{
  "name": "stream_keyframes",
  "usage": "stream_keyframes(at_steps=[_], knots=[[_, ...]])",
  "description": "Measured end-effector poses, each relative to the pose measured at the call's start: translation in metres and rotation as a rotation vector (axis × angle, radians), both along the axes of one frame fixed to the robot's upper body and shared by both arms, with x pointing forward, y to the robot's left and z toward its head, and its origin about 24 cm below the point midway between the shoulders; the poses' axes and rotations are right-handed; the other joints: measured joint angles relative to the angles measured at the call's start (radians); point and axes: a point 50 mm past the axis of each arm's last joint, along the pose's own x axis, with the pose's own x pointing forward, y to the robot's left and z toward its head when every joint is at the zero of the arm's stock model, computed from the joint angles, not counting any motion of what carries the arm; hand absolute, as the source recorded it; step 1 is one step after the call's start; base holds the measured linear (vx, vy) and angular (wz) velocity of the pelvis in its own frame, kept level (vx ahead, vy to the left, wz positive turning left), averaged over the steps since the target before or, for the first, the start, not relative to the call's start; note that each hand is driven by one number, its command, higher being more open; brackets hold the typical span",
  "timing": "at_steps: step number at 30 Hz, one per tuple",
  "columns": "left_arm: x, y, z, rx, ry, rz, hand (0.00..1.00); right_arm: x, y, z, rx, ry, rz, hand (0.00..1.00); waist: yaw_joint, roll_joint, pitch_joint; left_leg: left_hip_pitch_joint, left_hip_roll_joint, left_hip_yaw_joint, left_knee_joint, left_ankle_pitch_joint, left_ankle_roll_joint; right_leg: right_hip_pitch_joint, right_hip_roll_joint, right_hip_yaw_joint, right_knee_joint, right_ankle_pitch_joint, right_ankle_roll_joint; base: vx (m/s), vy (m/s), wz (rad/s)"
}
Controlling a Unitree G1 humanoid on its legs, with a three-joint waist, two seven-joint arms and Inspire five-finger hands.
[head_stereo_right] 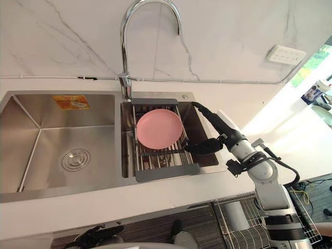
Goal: Walk over to the sink, pick up the cup, carry it to the dishwasher, place the cup inside the dishwasher, then close the dishwasher door
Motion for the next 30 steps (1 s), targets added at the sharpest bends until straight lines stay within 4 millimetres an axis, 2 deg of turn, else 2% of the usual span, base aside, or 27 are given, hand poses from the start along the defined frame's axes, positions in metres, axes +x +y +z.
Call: stream_keyframes(at_steps=[13,21,30], knots=[[0.002,-0.001,0.000,-0.006,0.009,-0.005,1.00,0.005,0.007,-0.011,-0.174,0.018,0.009,1.00,0.011,0.002,-0.001,0.007,-0.016,-0.014,-0.023,0.020,0.000,0.005,-0.013,-0.019,0.012,-0.002,0.003,0.00,0.001,0.03],[0.003,-0.003,0.000,-0.009,0.007,-0.011,1.00,0.007,0.006,-0.012,-0.299,-0.052,-0.027,1.00,0.023,0.006,0.001,0.008,-0.021,-0.021,-0.024,0.023,0.001,0.004,-0.025,-0.025,0.029,-0.011,0.014,0.00,0.003,0.01],[0.007,-0.005,0.001,-0.009,-0.002,-0.030,1.00,0.009,0.023,-0.016,-0.474,-0.134,0.027,1.00,0.028,0.012,0.006,0.001,-0.037,-0.038,-0.033,0.029,0.007,0.004,-0.038,-0.042,0.033,-0.015,0.019,0.01,0.014,0.06]])
